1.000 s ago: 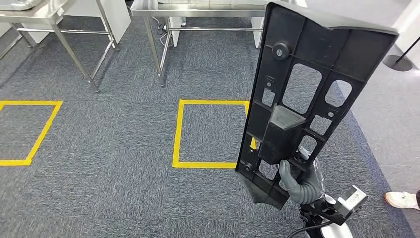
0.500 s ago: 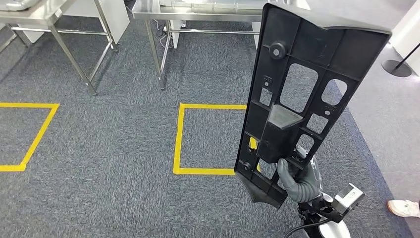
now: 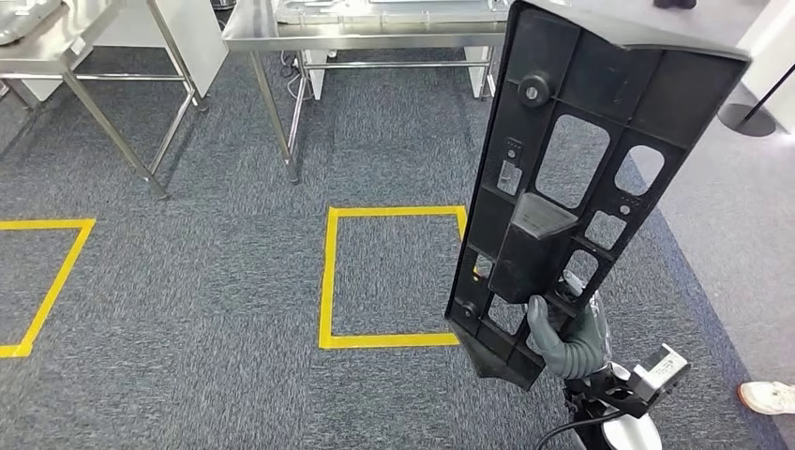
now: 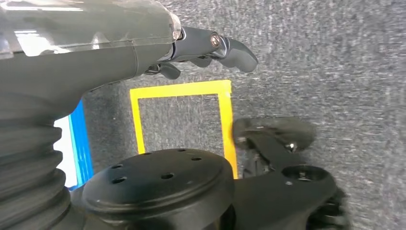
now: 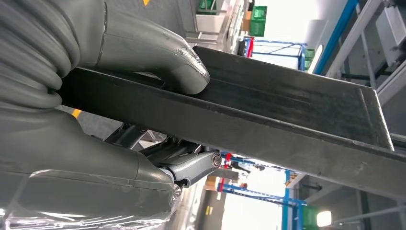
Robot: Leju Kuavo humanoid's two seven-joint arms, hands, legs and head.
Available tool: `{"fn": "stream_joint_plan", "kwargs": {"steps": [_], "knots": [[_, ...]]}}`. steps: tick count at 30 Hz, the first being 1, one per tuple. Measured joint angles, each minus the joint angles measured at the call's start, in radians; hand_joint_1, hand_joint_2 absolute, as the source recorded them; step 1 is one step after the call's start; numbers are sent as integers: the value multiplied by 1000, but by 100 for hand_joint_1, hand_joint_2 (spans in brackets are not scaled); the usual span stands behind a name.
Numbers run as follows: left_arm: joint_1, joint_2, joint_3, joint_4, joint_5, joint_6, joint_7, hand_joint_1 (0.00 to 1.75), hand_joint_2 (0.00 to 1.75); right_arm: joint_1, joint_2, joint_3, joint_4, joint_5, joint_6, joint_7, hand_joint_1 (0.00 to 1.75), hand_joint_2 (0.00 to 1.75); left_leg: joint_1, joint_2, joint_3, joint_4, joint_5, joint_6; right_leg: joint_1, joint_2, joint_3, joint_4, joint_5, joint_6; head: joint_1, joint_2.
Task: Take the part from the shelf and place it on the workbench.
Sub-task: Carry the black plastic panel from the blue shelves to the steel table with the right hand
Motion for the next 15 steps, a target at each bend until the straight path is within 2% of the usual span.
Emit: {"fn": "stream_joint_plan", "kwargs": {"steps": [1, 2, 3, 6, 8, 10, 11, 12, 13, 14, 15], "knots": [[0, 0, 0, 0, 0, 0, 0, 0, 175, -2, 0, 0, 0, 0, 0, 0, 175, 175, -3, -1, 10, -46, 22, 6, 0, 1, 4, 0, -4, 4, 0, 0], [0, 1, 0, 1, 0, 0, 0, 0, 175, -4, 0, 0, 0, 0, 0, 0, 175, 175, -7, -2, 15, -70, 32, 11, -1, 2, 4, 0, -7, 9, 0, 0], [1, 1, 0, 1, 1, 0, 0, 0, 175, -6, 0, 0, 1, 1, 1, 0, 175, 175, -10, -4, 16, -75, 28, 15, -1, 3, 5, -1, -9, 14, 0, 0], [2, 0, 0, 1, 1, 3, -2, 0, 175, -10, 2, 0, 1, 2, 1, 0, 175, 175, -3, -2, 32, -100, 49, 30, 0, 0, 6, 6, -21, 31, 0, 0], [1, 0, 0, 1, 1, 4, -4, 0, 175, -14, 5, 0, 1, 0, 1, 0, 175, 175, 2, 1, 46, -117, 55, 37, -3, -4, -29, 80, -61, 40, 0, 0], [0, 0, 0, 1, 1, 4, -5, 0, 175, -16, 6, 0, 5, -1, 1, -1, 175, 175, 2, 1, 51, -120, 51, 40, -8, -5, -101, 206, -110, 49, 0, 0], [1, 0, 0, 1, 0, 4, -5, 0, 175, -15, 7, 0, 7, -2, 1, -1, 175, 175, 2, 1, 54, -120, 47, 39, -12, -6, -129, 248, -116, 53, 0, 0], [2, 0, 0, 1, 0, 4, -5, 0, 175, -14, 8, 0, 8, -2, 1, -1, 175, 175, 2, 1, 58, -120, 42, 38, -15, -7, -141, 257, -103, 57, 0, 0], [3, 0, 0, 1, 0, 4, -4, 0, 175, -14, 8, 0, 9, -3, 1, -1, 175, 175, 3, 1, 65, -120, 36, 36, -19, -9, -131, 223, -70, 59, 0, 0], [3, 0, 0, 1, 0, 4, -4, 0, 175, -13, 8, 0, 9, -3, 1, -1, 175, 175, 3, 1, 74, -120, 29, 32, -22, -13, -105, 158, -25, 61, 0, 0], [4, 0, 0, 1, -1, 4, -4, 0, 175, -13, 8, 0, 10, -3, 1, -1, 175, 175, 2, 0, 82, -120, 21, 27, -23, -17, -74, 92, 8, 62, 0, 0]]}}
